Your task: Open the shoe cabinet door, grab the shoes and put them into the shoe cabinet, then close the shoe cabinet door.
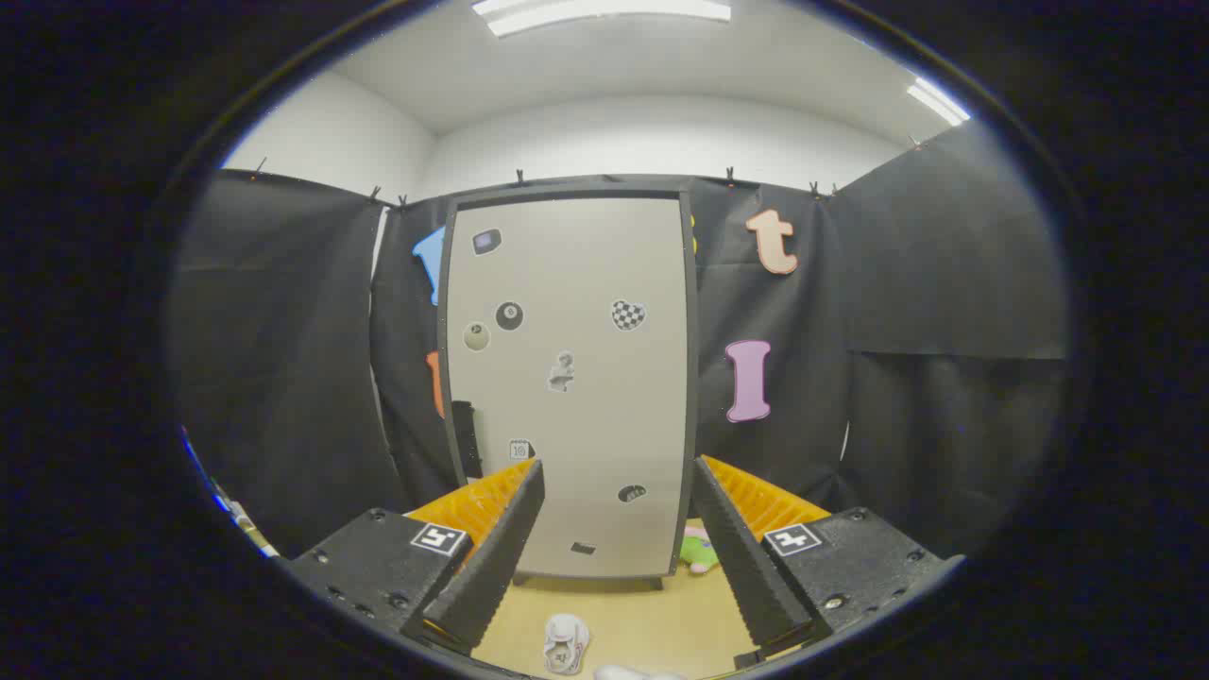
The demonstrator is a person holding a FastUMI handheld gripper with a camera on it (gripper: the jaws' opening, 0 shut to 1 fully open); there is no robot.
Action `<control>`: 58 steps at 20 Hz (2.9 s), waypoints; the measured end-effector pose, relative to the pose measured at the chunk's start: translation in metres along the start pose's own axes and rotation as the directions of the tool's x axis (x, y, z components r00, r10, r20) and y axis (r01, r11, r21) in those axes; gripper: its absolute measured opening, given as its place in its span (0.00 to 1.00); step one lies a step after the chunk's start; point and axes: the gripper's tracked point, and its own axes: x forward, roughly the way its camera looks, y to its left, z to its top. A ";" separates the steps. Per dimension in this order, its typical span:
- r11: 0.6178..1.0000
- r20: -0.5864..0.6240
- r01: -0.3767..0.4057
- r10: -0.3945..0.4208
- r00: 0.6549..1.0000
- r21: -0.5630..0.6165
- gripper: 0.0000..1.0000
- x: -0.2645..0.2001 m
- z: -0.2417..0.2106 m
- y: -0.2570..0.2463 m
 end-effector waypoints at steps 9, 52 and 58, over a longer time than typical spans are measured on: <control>1.000 -0.010 -0.005 0.005 1.000 -0.007 0.99 -0.002 -0.003 -0.002; 0.994 -0.138 -0.097 0.102 0.985 0.042 0.89 0.273 -0.088 0.215; 0.996 -0.125 -0.071 0.077 0.989 0.045 0.64 0.277 -0.095 0.216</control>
